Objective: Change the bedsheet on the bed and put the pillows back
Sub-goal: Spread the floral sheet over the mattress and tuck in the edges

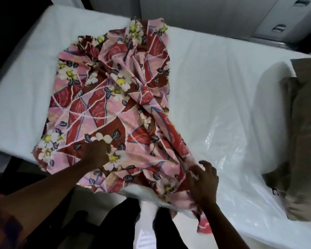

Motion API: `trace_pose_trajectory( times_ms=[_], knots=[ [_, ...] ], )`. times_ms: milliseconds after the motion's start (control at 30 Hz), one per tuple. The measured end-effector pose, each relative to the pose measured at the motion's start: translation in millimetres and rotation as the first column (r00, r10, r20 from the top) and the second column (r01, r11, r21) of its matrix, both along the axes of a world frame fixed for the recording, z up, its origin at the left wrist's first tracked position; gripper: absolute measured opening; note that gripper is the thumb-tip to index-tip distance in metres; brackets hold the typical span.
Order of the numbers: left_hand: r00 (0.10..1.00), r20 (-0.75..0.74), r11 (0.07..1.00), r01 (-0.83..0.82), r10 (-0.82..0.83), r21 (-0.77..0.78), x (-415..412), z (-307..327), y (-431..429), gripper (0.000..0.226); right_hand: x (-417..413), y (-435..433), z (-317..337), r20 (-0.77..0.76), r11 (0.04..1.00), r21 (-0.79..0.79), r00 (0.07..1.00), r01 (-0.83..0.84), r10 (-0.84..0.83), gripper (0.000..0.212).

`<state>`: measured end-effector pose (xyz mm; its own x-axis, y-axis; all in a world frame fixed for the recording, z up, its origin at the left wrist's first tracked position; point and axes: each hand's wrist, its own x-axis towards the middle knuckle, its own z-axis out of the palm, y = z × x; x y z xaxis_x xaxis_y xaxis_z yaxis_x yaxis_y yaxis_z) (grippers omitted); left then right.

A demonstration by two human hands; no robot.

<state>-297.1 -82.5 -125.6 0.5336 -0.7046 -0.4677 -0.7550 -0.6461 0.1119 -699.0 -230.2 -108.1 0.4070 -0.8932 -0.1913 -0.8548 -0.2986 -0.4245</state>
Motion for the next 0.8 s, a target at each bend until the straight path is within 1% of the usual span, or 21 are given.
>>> trace_pose_trajectory(
  times_ms=[33, 67, 133, 167, 200, 267, 333, 400, 467, 533, 600, 633, 667, 733, 767, 800],
  knots=[
    [0.996, -0.05, 0.994, -0.073, 0.069, -0.078, -3.0, 5.0, -11.8, 0.011, 24.5, -11.7, 3.0, 0.054, 0.998, -0.051, 0.998, -0.027, 0.03, 0.039],
    [0.992, -0.078, 0.981, -0.107, 0.096, -0.163, -4.1, 4.0, -25.6, 0.013, 51.0, -25.1, 4.3, 0.088, 0.995, -0.076, 0.994, -0.065, 0.072, 0.043],
    [0.988, -0.13, 0.964, -0.109, 0.079, -0.243, 2.3, 4.4, -62.0, 0.02, 109.7, -53.7, 5.2, 0.101, 0.989, -0.06, 0.985, -0.136, 0.141, 0.046],
    [0.99, -0.131, 0.962, -0.085, 0.053, -0.258, 8.2, 3.5, -79.0, 0.023, 139.4, -67.3, 3.9, 0.096, 0.985, -0.04, 0.981, -0.167, 0.17, 0.046],
    [0.993, -0.113, 0.96, -0.05, 0.019, -0.276, 13.4, 6.5, -95.7, 0.032, 166.9, -79.6, 3.1, 0.094, 0.98, -0.025, 0.976, -0.197, 0.198, 0.045],
    [0.994, -0.11, 0.946, -0.063, 0.029, -0.318, 28.8, 8.5, -129.5, 0.048, 220.6, -104.8, 0.4, 0.092, 0.967, 0.001, 0.963, -0.254, 0.253, 0.046],
    [0.991, -0.123, 0.932, -0.094, 0.054, -0.35, 53.4, 5.3, -163.9, 0.051, 273.3, -130.3, -2.9, 0.066, 0.954, 0.007, 0.952, -0.299, 0.298, 0.051],
    [0.991, -0.115, 0.918, -0.105, 0.065, -0.384, 82.6, -2.8, -193.7, 0.048, 321.3, -153.0, -7.0, 0.046, 0.946, -0.045, 0.945, -0.322, 0.324, 0.055],
    [0.99, -0.107, 0.922, -0.127, 0.094, -0.366, 118.3, -12.6, -221.2, 0.05, 369.7, -175.4, -16.4, 0.046, 0.946, -0.05, 0.946, -0.32, 0.322, 0.056],
    [0.99, -0.092, 0.92, -0.135, 0.108, -0.369, 151.1, -23.0, -239.7, 0.061, 414.2, -193.1, -24.1, 0.049, 0.935, 0.021, 0.935, -0.353, 0.352, 0.061],
    [0.996, -0.067, 0.905, -0.073, 0.05, -0.419, 172.1, -31.4, -245.0, 0.067, 446.3, -203.3, -29.5, 0.027, 0.907, 0.09, 0.911, -0.412, 0.411, 0.074],
    [0.999, -0.05, 0.896, -0.03, 0.009, -0.442, 181.1, -35.0, -246.1, 0.069, 455.9, -209.0, -32.2, 0.023, 0.901, 0.09, 0.906, -0.424, 0.424, 0.077],
    [0.999, -0.039, 0.887, 0.002, -0.023, -0.462, 190.0, -38.9, -249.4, 0.072, 460.3, -217.2, -34.1, 0.037, 0.907, 0.075, 0.91, -0.415, 0.414, 0.076],
    [0.999, -0.023, 0.873, 0.014, -0.029, -0.487, 204.4, -43.7, -255.3, 0.081, 455.0, -240.6, -36.6, 0.095, 0.941, 0.021, 0.937, -0.339, 0.335, 0.058],
    [1.0, -0.008, 0.87, 0.013, -0.02, -0.492, 211.6, -45.1, -258.7, 0.086, 447.8, -255.9, -37.4, 0.113, 0.963, -0.003, 0.956, -0.271, 0.27, 0.048],
    [1.0, 0.016, 0.868, 0.022, -0.016, -0.496, 218.1, -46.4, -261.6, 0.091, 438.1, -271.8, -38.0, 0.135, 0.984, -0.022, 0.974, -0.178, 0.179, 0.042]
  ],
)
